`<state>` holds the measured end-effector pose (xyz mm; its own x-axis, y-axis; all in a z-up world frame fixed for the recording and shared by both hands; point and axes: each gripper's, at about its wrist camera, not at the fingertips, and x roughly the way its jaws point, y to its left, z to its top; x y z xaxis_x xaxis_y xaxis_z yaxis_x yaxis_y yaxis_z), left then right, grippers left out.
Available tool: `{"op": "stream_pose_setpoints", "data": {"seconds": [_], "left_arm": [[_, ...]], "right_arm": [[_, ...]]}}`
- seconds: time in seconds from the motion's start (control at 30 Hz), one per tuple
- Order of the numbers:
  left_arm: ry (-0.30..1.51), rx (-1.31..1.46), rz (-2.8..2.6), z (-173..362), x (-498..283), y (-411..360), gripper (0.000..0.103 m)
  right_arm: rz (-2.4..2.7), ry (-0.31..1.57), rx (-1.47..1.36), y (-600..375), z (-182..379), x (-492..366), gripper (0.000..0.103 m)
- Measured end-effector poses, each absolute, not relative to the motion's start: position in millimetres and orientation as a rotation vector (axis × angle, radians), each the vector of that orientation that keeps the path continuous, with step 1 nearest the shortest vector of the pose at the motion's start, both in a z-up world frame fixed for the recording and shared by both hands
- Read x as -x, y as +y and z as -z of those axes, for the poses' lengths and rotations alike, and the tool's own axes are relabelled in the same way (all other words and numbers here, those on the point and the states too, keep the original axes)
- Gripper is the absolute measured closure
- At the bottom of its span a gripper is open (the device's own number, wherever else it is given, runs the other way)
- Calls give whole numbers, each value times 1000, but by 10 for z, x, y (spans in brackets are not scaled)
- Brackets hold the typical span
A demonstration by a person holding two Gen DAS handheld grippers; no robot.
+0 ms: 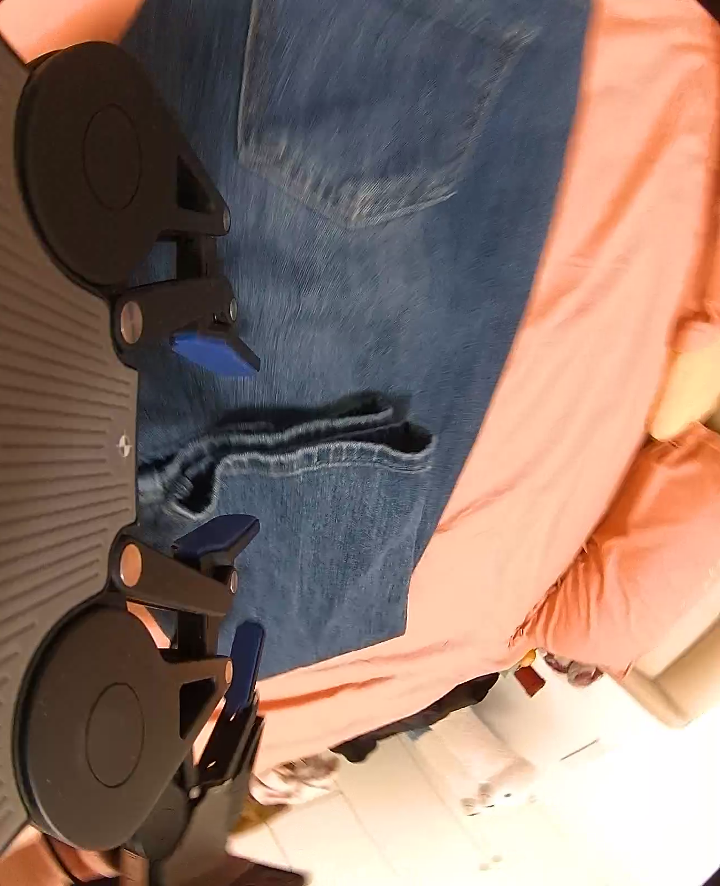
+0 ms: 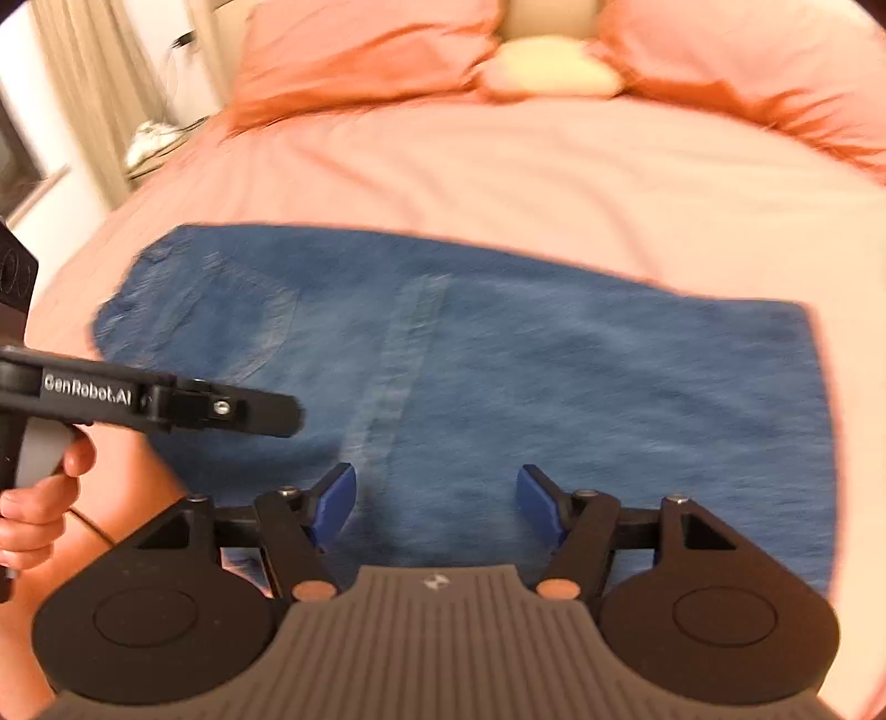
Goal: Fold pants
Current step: 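Open the right gripper off the hems while the left gripper grasps the folded hem edge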
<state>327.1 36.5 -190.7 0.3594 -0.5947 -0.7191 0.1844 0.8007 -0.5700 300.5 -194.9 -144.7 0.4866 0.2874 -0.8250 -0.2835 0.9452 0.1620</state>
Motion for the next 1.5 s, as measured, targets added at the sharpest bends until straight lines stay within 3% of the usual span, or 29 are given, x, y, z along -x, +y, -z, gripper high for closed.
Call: {"op": "stream_pose_setpoints", "data": {"seconds": [0.3, 0.37, 0.43, 0.63, 0.73, 0.87, 0.93, 1.07, 1.13, 1.27, 1.3, 1.33, 1.5], "left_arm": [[1178, 600, 511, 2347, -3531, 145, 37], [1179, 592, 523, 2365, -3553, 99, 51], [1169, 541, 497, 2318, -3559, 61, 77], [823, 183, 611, 1461, -3177, -298, 91], [755, 61, 639, 1226, -3077, -439, 91], [809, -136, 544, 1568, -3181, -575, 91], [956, -56, 513, 1866, -3367, -534, 91], [1058, 107, 470, 2133, -3536, -376, 86], [1068, 100, 468, 2174, -3578, -395, 82], [1069, 47, 462, 2094, -3603, -492, 79], [1057, 19, 458, 2065, -3601, -525, 76], [1046, -6, 457, 2030, -3576, -543, 76], [1062, -58, 456, 2111, -3548, -549, 76]], "right_arm": [[-215, 966, -18, -2510, 1697, -2891, 44], [-205, 963, -28, -2584, 1756, -2891, 44], [-188, 952, -22, -2655, 1804, -2875, 44], [-152, 889, -1, -2841, 1819, -2811, 44], [-138, 877, -3, -2952, 1817, -2779, 44], [-123, 899, -48, -3091, 1845, -2738, 44], [-121, 909, -53, -3119, 1857, -2718, 44], [-134, 931, -29, -3137, 1859, -2692, 46], [-136, 951, 1, -3145, 1839, -2702, 59], [-111, 927, -24, -3292, 1679, -2701, 75], [-89, 916, -33, -3346, 1652, -2712, 88], [-67, 909, -39, -3402, 1640, -2727, 93], [-12, 949, -100, -3560, 1821, -2758, 99]]}}
